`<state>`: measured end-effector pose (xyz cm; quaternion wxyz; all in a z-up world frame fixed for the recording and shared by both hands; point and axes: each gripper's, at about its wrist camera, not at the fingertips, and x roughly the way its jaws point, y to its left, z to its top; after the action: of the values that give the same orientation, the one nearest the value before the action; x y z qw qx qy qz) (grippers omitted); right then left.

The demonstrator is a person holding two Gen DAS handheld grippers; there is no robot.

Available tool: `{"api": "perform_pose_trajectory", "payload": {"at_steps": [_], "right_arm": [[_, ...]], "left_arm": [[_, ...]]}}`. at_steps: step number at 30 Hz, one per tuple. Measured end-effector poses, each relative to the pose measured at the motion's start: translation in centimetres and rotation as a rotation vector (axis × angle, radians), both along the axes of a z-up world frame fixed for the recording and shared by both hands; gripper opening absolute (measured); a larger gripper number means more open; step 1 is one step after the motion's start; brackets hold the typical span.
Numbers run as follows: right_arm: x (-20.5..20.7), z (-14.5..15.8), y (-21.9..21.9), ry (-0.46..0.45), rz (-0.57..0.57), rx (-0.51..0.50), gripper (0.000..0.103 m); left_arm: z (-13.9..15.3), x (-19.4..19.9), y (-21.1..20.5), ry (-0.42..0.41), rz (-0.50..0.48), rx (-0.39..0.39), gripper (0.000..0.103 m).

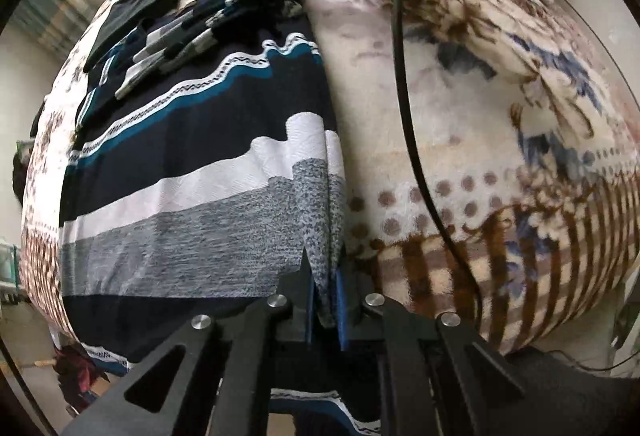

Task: Fold small clothes

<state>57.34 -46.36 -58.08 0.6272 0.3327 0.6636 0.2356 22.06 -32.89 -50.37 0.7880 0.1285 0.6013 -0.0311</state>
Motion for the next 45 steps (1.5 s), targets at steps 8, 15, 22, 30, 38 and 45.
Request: {"api": "perform_pose_trajectory", "payload": {"at_steps": [8,15,22,30,38,45], "right_arm": [[-0.1,2.0,2.2,-0.073,0.025,-0.039,0.016],[0.4,7.7,3.6,-0.073,0.024,-0.095,0.015],[2.3,15.0,14.5,-0.099,0.111,-0.265,0.015],[3.9,15.0,35.3,-0.133,0.26,-0.434,0.014],[2.8,9.3,48.6,-0.153,0.382,-0.617,0.014],[3.1,7.5,50.8,-0.121,0.432,-0.681,0.032]], "left_arm": [[2.2,0.1,2.3,-0.018,0.077,-0.005,0.006],[7.7,-0.2,9.9,-0.085,0.265,-0.066,0.006],[10.1,0.4,21.0,-0.134,0.471,-0.14,0.005],[5.9,0.1,33.5,-0.116,0.638,-0.21,0.005],[-1.7,-0.9,40.8,-0.015,0.749,-0.317,0.006],[-2.6,-2.3,44.1,0.021,0.809,-0.506,0.032]]}}
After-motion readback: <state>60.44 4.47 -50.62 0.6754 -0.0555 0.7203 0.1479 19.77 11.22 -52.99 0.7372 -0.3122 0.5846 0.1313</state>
